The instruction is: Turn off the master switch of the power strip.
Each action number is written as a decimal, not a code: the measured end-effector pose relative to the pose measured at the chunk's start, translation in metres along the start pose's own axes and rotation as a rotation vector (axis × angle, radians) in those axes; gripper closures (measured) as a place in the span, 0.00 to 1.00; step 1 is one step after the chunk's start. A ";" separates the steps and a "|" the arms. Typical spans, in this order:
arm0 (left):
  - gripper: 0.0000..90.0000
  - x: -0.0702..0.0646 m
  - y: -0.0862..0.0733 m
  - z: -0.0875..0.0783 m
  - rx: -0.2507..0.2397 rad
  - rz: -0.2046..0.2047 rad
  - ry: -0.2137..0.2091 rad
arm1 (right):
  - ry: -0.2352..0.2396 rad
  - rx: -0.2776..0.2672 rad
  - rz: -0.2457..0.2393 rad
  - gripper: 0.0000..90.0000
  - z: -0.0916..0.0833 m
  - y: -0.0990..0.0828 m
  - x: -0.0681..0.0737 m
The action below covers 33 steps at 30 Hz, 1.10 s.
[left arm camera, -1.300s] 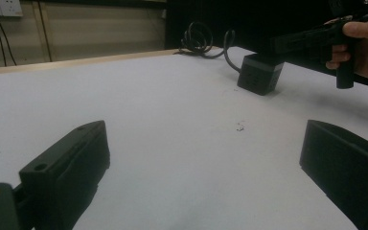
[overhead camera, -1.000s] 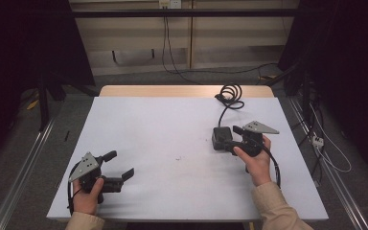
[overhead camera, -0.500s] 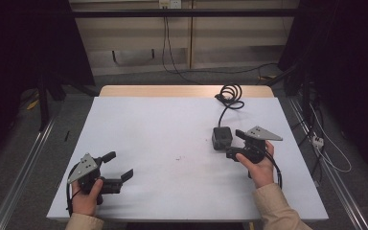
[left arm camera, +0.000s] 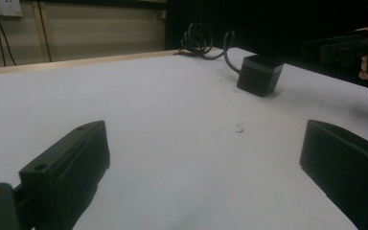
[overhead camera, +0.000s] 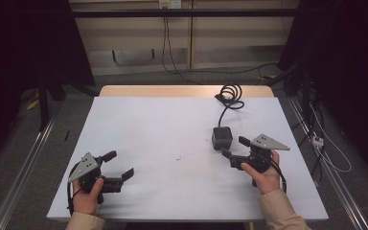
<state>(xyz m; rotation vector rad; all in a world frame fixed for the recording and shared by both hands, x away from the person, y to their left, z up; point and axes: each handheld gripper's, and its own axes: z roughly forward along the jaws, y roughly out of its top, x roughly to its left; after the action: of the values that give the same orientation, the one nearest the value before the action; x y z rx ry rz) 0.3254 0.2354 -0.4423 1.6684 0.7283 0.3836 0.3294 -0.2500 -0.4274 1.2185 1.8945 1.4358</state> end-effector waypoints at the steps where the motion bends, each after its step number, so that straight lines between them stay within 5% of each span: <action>1: 0.03 0.000 0.000 0.000 -0.001 -0.001 0.000 | 0.002 0.003 0.000 0.18 -0.001 -0.001 0.001; 11: 0.03 0.000 0.001 0.001 -0.002 -0.003 0.002 | 0.018 0.009 -0.031 0.18 -0.012 -0.008 0.008; 33: 0.03 0.000 0.001 0.002 0.000 0.003 0.001 | 0.015 0.001 -0.036 0.18 -0.036 -0.023 0.002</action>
<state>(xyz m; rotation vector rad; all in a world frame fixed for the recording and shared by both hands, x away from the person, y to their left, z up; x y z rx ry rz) 0.3266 0.2339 -0.4420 1.6700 0.7266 0.3871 0.2916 -0.2687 -0.4365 1.1716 1.9173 1.4288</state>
